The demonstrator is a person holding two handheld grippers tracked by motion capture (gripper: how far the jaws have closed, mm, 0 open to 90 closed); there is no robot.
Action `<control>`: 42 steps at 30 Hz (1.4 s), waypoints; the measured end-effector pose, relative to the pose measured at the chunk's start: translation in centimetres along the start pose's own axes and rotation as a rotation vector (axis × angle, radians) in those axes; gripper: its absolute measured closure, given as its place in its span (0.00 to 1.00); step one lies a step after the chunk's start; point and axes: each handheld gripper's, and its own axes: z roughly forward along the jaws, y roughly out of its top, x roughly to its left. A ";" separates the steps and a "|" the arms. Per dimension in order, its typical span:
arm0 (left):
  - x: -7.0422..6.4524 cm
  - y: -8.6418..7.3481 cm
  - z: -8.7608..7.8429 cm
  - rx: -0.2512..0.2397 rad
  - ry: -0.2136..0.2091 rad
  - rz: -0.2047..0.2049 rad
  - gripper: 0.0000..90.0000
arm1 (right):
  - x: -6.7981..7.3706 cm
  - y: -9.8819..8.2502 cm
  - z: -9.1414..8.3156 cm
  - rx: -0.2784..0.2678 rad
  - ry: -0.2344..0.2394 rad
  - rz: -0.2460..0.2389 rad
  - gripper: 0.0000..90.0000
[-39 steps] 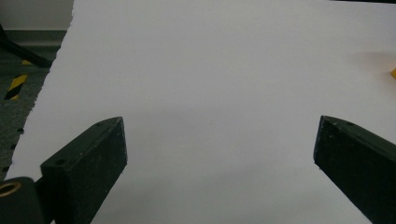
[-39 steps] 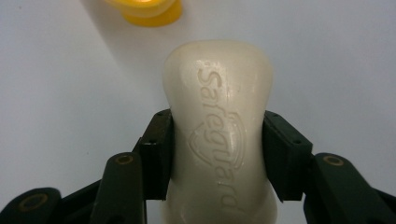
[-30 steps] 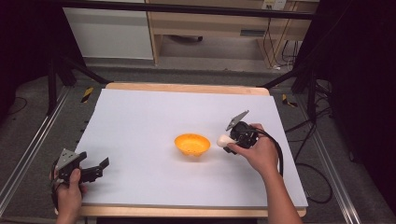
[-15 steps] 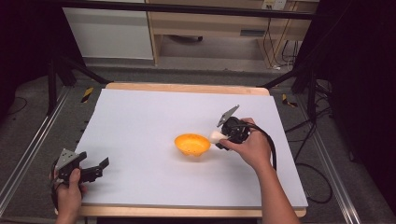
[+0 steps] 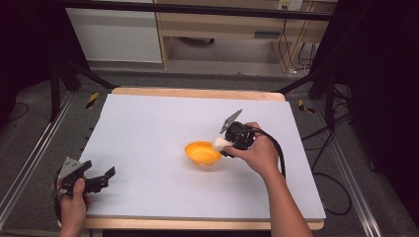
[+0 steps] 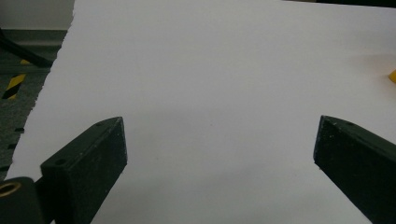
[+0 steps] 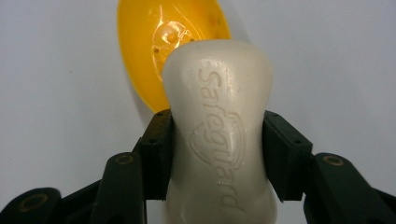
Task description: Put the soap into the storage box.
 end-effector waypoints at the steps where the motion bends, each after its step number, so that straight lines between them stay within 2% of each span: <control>1: 0.0 0.0 0.0 0.000 0.001 0.000 0.02 | 0.0 0.2 0.0 0.003 0.001 -0.004 0.55; 9: 0.0 0.0 0.0 0.001 0.000 0.000 0.02 | 0.3 1.1 0.3 0.003 0.007 -0.015 0.55; 14: 0.0 0.0 0.0 0.007 0.002 0.008 0.02 | 0.3 1.9 0.6 0.000 0.018 -0.042 0.55; 23: 0.1 0.0 0.0 0.005 -0.001 -0.003 0.02 | 0.5 3.4 1.0 -0.001 0.029 -0.069 0.55; 25: 0.1 0.0 0.0 0.004 -0.001 -0.003 0.02 | 0.7 3.9 1.6 0.008 0.041 -0.090 0.55; 32: 0.1 0.0 0.0 0.003 -0.002 -0.005 0.02 | 1.0 4.4 2.8 0.033 0.057 -0.097 0.55; 33: 0.1 0.0 0.0 0.002 -0.001 -0.005 0.02 | 1.0 4.6 3.0 0.032 0.056 -0.118 0.55; 39: 0.1 0.0 0.0 0.003 -0.004 -0.006 0.02 | 1.0 4.9 3.6 0.031 0.062 -0.113 0.55; 42: 0.1 0.0 0.0 0.004 -0.005 -0.006 0.02 | 1.2 5.1 4.0 0.042 0.064 -0.126 0.55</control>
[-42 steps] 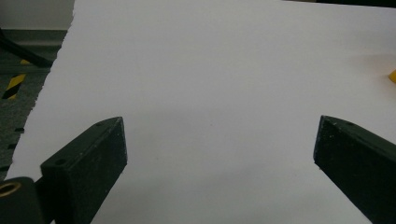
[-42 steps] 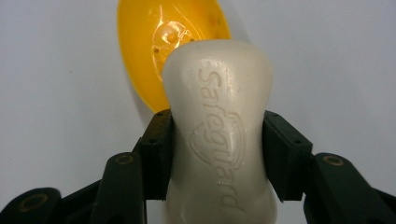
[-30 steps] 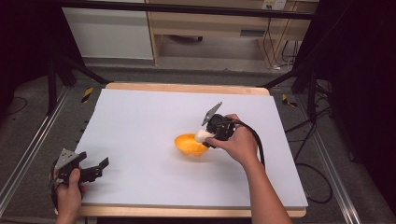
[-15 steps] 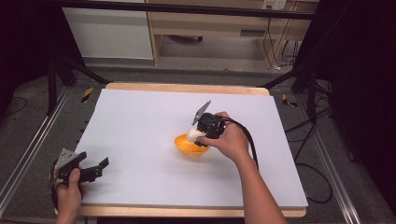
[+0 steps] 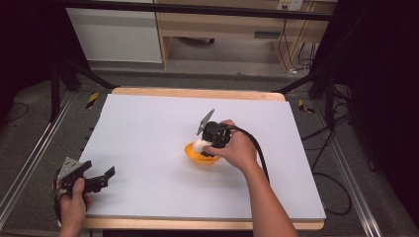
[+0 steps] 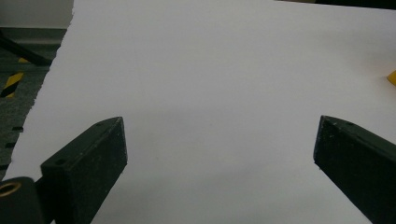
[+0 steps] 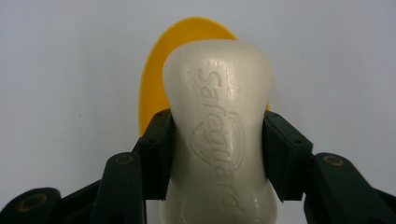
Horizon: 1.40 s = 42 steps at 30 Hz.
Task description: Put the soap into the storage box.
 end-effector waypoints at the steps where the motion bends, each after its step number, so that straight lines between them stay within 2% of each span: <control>1: 0.0 0.0 0.0 0.000 0.000 0.000 0.02 | 0.0 0.0 0.0 0.000 0.000 0.000 0.55; 12: 0.0 0.0 0.0 -0.005 -0.002 -0.005 0.02 | 0.0 0.4 1.5 0.019 0.007 -0.027 0.55; 16: 0.0 0.0 0.0 -0.006 -0.001 -0.008 0.02 | 0.0 0.3 1.6 0.023 0.023 -0.005 0.52; 19: 0.0 0.0 0.0 -0.003 -0.002 -0.007 0.02 | -0.2 0.2 1.2 -0.007 0.010 0.004 0.47; 20: 0.1 0.0 0.0 -0.003 -0.002 -0.006 0.02 | -0.3 0.1 0.6 -0.043 -0.003 0.040 0.45; 25: 0.0 0.0 0.0 -0.003 0.000 -0.001 0.02 | -0.3 -0.5 -0.5 -0.090 -0.039 0.073 0.41; 29: 0.0 0.0 0.0 0.001 0.001 0.001 0.02 | -0.5 -2.1 -1.3 -0.169 -0.034 0.108 0.46; 32: 0.0 0.0 0.0 0.001 0.002 0.003 0.02 | -0.5 -3.8 -2.0 -0.249 -0.034 0.154 0.48; 33: -0.1 0.0 0.0 0.001 0.003 0.003 0.02 | -0.5 -4.3 -2.2 -0.268 -0.029 0.177 0.52; 35: -0.1 0.0 0.0 0.001 0.004 0.004 0.02 | -0.5 -5.4 -2.5 -0.280 -0.045 0.193 0.56; 37: -0.1 0.0 0.0 0.002 0.006 0.007 0.02 | -0.4 -6.4 -2.8 -0.284 -0.081 0.227 0.57; 40: -0.1 0.0 0.0 0.001 0.008 0.010 0.02 | -0.4 -7.9 -3.3 -0.293 -0.093 0.257 0.58; 42: -0.1 0.0 0.1 0.002 0.007 0.010 0.02 | -0.2 -8.8 -3.4 -0.291 -0.104 0.265 0.55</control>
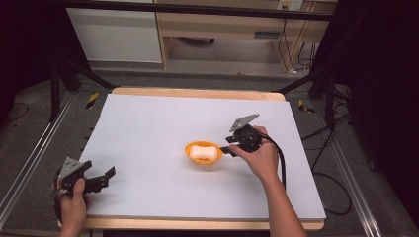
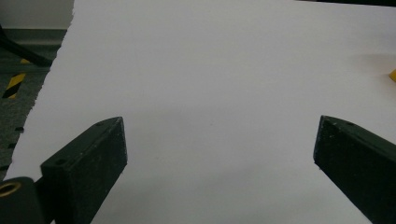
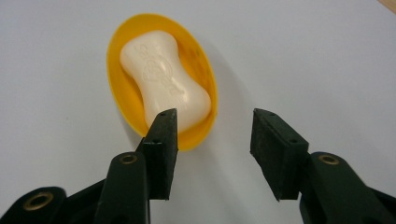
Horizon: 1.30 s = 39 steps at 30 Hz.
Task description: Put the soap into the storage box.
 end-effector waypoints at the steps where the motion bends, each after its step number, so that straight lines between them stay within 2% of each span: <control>1: 0.0 0.0 0.0 -0.002 0.001 0.001 0.02 | 0.0 -0.4 -0.2 -0.001 -0.010 0.006 0.53; 4: -0.1 0.0 0.0 -0.002 0.000 -0.002 0.02 | 0.1 -1.6 -0.6 -0.007 -0.030 0.035 0.42; 6: 0.0 0.0 0.0 -0.003 0.002 0.001 0.02 | 0.3 -2.2 -0.9 -0.005 -0.067 0.031 0.39; 10: -0.1 0.0 0.0 -0.001 0.002 -0.002 0.02 | 0.4 -3.7 -1.4 -0.020 -0.131 0.062 0.26; 11: -0.1 0.0 0.0 -0.001 0.002 -0.002 0.02 | 0.4 -3.7 -1.4 -0.020 -0.131 0.062 0.26; 12: -0.1 0.0 0.0 0.000 0.002 0.000 0.02 | 0.2 -4.6 -1.8 -0.034 -0.144 0.104 0.21; 14: -0.1 0.0 0.0 0.000 0.001 -0.001 0.02 | 0.2 -5.3 -2.0 -0.049 -0.154 0.130 0.16; 17: 0.0 0.0 0.0 0.000 0.001 -0.001 0.02 | 0.2 -6.3 -2.2 -0.039 -0.177 0.140 0.12; 19: 0.0 0.0 0.0 0.000 0.001 -0.001 0.02 | 0.2 -6.7 -2.3 -0.037 -0.178 0.145 0.11; 21: -0.1 0.0 0.1 0.002 0.001 0.000 0.02 | 0.2 -7.8 -2.4 -0.025 -0.176 0.162 0.05; 26: -0.1 0.0 0.1 0.004 0.001 -0.001 0.02 | 0.3 -9.3 -2.9 -0.018 -0.180 0.173 0.01; 31: -0.1 0.0 0.1 0.003 0.001 -0.001 0.02 | 0.5 -11.0 -3.6 -0.050 -0.176 0.206 0.01; 39: -0.1 0.0 0.1 0.004 0.002 0.000 0.02 | 0.6 -14.0 -5.0 -0.075 -0.203 0.242 0.01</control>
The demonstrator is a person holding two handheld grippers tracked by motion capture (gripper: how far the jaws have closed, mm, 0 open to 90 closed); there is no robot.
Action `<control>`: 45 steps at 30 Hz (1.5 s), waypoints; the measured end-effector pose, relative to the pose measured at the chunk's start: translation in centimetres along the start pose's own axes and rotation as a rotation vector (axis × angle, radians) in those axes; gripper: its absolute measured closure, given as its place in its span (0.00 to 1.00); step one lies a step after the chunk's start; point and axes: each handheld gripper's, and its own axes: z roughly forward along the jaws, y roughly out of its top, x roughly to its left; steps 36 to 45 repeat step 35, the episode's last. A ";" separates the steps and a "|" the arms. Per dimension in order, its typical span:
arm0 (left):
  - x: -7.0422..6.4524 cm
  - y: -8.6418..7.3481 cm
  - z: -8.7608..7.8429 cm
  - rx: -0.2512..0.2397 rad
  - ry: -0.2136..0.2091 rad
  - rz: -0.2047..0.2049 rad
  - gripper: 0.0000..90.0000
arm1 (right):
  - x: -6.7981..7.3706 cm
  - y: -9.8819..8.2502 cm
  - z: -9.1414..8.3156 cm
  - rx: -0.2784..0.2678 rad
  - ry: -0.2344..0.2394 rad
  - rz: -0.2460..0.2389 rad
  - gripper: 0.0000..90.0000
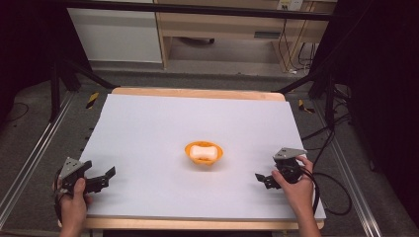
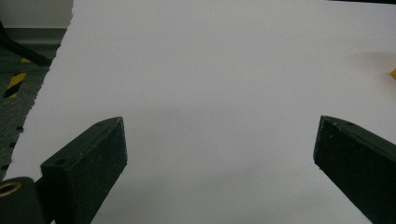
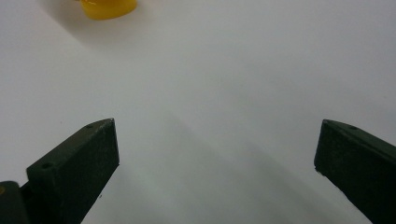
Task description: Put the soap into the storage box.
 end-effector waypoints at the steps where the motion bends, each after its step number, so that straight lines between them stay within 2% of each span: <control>1: 0.0 0.0 0.0 0.001 0.000 0.000 0.02 | -0.1 -0.4 -0.2 -0.012 0.001 0.011 0.01; 6: 0.1 0.0 0.0 0.000 0.001 0.003 0.02 | -0.8 -2.4 -1.4 -0.027 -0.023 0.048 0.01; 11: 0.1 0.0 0.0 0.000 0.001 0.002 0.02 | -1.4 -4.2 -2.8 -0.074 -0.037 0.101 0.01; 15: 0.1 0.0 0.0 0.001 -0.002 -0.005 0.02 | -1.9 -5.6 -3.8 -0.113 -0.059 0.117 0.01; 17: 0.1 0.0 0.0 0.005 0.000 0.002 0.02 | -2.2 -6.3 -4.2 -0.129 -0.057 0.150 0.01; 20: 0.0 0.0 0.0 0.007 0.002 0.003 0.02 | -2.7 -7.2 -4.6 -0.147 -0.060 0.175 0.01; 24: 0.1 0.0 0.0 0.006 0.000 -0.008 0.02 | -3.1 -7.8 -5.2 -0.207 -0.046 0.218 0.01; 26: 0.1 0.0 0.1 0.007 0.000 -0.006 0.02 | -3.2 -7.9 -5.1 -0.209 -0.045 0.230 0.01; 28: 0.0 0.0 0.1 0.008 -0.001 -0.002 0.02 | -3.1 -7.7 -4.8 -0.184 -0.058 0.231 0.01; 32: 0.1 0.0 0.0 0.008 -0.001 -0.005 0.02 | -2.8 -7.5 -4.5 -0.157 -0.069 0.211 0.01; 34: 0.1 0.1 0.1 0.007 -0.001 -0.004 0.02 | -2.8 -7.4 -4.5 -0.145 -0.072 0.216 0.01; 45: 0.1 0.1 0.1 0.007 -0.001 -0.004 0.02 | -2.8 -7.4 -4.4 -0.145 -0.072 0.208 0.01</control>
